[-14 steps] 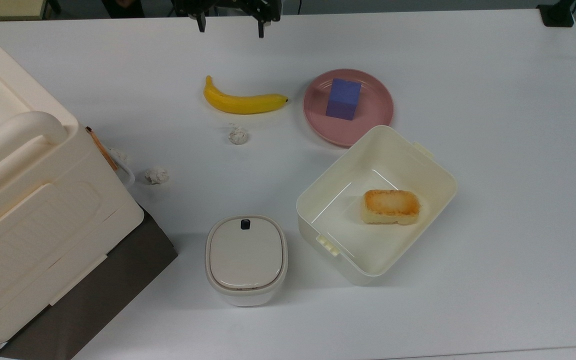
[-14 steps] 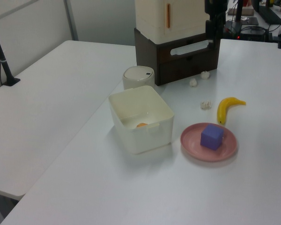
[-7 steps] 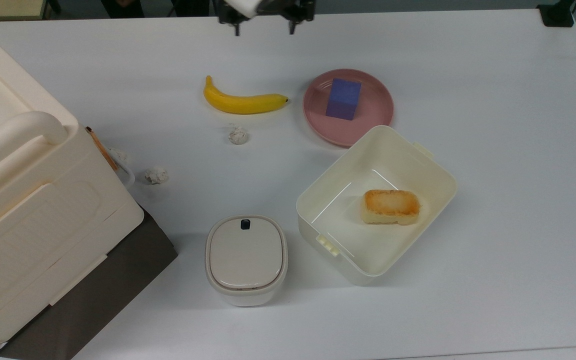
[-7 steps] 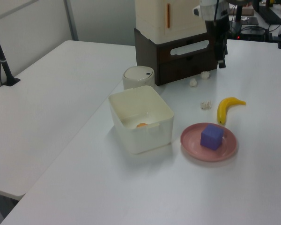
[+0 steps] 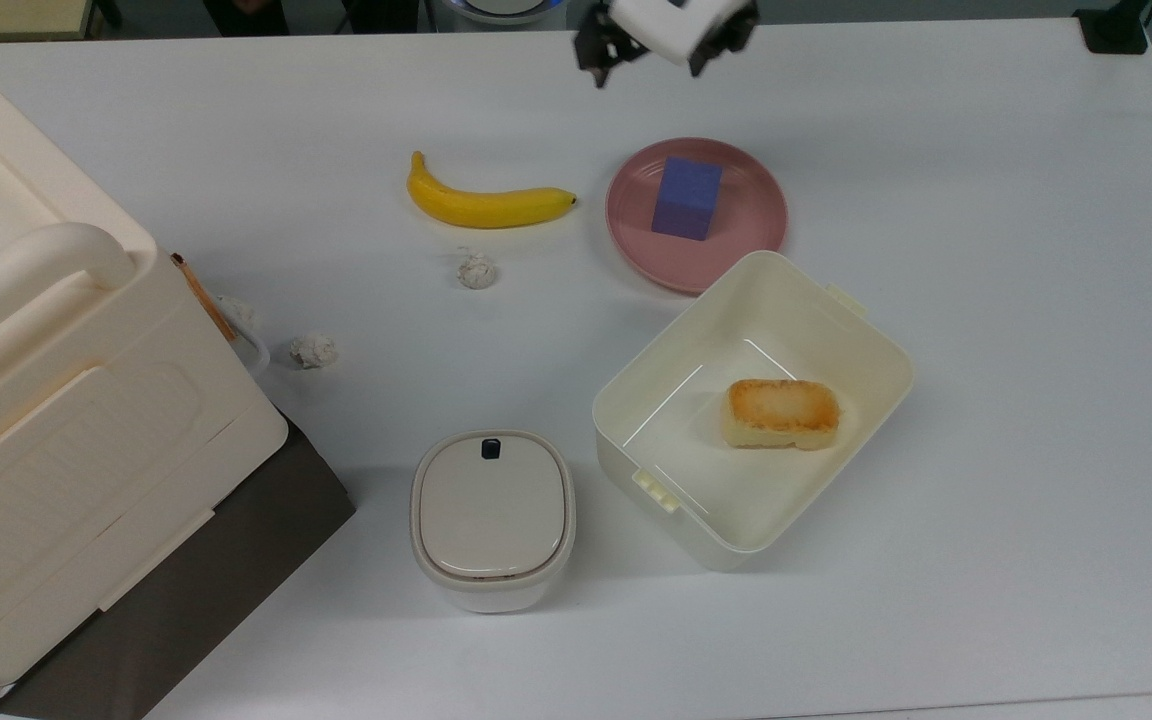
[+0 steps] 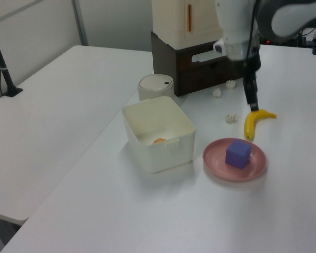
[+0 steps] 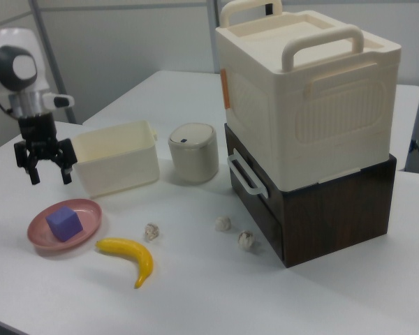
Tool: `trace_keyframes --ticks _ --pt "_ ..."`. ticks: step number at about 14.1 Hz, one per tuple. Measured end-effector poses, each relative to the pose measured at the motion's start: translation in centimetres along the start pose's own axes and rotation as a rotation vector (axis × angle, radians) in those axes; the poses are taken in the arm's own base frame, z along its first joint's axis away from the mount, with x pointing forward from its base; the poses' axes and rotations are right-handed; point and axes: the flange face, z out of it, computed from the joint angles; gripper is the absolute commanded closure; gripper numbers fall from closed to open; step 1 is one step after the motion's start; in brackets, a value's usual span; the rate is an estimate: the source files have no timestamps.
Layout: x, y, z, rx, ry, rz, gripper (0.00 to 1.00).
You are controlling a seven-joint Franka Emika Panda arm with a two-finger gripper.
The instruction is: Put the cube on the table
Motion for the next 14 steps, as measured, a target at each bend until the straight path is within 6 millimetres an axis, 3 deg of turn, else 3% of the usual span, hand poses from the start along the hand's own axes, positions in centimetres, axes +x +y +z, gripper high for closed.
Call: trace_keyframes --ticks 2,6,8,14 --pt "1.5 -2.4 3.4 -0.014 0.034 0.049 0.0" --pt "5.2 -4.6 7.7 -0.041 0.109 0.179 0.0" --pt "6.1 -6.2 9.6 -0.061 0.121 0.213 0.0" --pt "5.8 -8.9 11.0 -0.069 0.108 0.206 0.01"
